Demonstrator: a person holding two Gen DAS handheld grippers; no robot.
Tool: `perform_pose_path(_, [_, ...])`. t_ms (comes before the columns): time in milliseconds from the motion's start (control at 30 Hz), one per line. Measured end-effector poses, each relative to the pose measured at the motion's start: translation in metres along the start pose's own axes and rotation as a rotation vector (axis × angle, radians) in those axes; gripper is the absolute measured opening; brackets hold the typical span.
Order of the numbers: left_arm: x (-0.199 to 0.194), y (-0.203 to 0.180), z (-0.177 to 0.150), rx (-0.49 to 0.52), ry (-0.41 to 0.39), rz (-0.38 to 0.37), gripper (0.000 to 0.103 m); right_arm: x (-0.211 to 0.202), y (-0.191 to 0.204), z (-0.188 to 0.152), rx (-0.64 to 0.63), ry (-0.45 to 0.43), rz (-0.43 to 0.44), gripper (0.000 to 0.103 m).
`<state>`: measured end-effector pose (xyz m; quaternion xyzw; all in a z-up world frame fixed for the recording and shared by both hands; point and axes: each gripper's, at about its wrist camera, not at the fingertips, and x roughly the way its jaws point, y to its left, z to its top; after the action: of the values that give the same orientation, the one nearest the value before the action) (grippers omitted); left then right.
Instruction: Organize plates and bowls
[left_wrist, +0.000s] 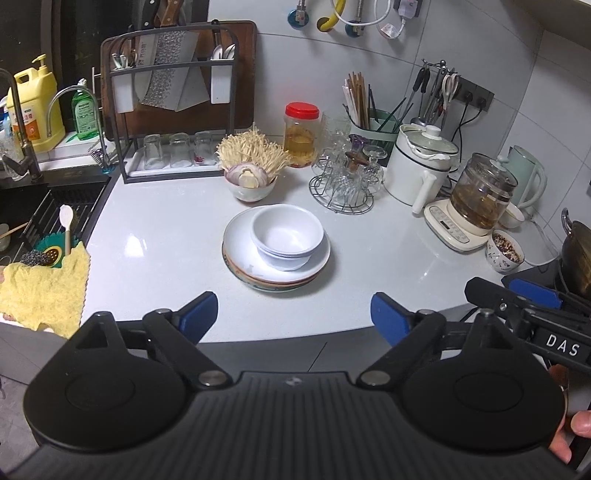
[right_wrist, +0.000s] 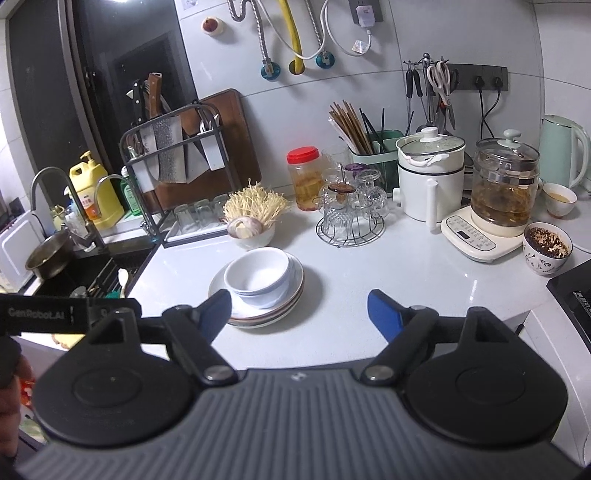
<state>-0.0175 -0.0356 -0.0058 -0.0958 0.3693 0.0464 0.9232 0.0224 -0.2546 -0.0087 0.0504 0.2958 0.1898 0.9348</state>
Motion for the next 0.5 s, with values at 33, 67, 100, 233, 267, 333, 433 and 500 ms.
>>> perform_pose_path(33, [-0.0009, 0.0006, -0.0012, -0.002, -0.001, 0.0, 0.094, 0.0001, 0.0003, -0.0002, -0.002, 0.0, -0.002, 0.083])
perform_pose_path(67, [-0.0019, 0.0012, -0.0027, -0.001, -0.004, 0.001, 0.095, -0.0001, 0.0003, -0.0005, -0.003, -0.003, -0.004, 0.084])
perform_pose_path(100, [-0.0024, 0.0013, -0.0033, -0.001, -0.005, 0.006, 0.095, -0.0005, -0.0001, -0.0006, -0.002, -0.005, -0.002, 0.084])
perform_pose_path(233, [-0.0049, 0.0016, -0.0048, 0.004, -0.011, 0.019, 0.097, 0.0001, 0.0005, -0.0014, -0.007, 0.001, -0.012, 0.087])
perform_pose_path(267, [-0.0048, 0.0016, -0.0051, 0.005, -0.01, 0.019, 0.097, 0.0006, 0.001, -0.0016, -0.01, 0.003, -0.016, 0.087])
perform_pose_path(333, [-0.0053, 0.0011, -0.0055, 0.008, -0.006, 0.024, 0.097, 0.0009, 0.0015, -0.0031, -0.019, 0.009, -0.013, 0.087])
perform_pose_path(433, [-0.0079, 0.001, -0.0066, 0.004, -0.01, 0.028, 0.098, 0.0005, 0.0021, -0.0044, -0.024, 0.016, -0.006, 0.087])
perform_pose_path(500, [-0.0091, 0.0014, -0.0076, 0.0, -0.011, 0.032, 0.098, -0.0002, 0.002, -0.0041, -0.027, 0.016, -0.005, 0.087])
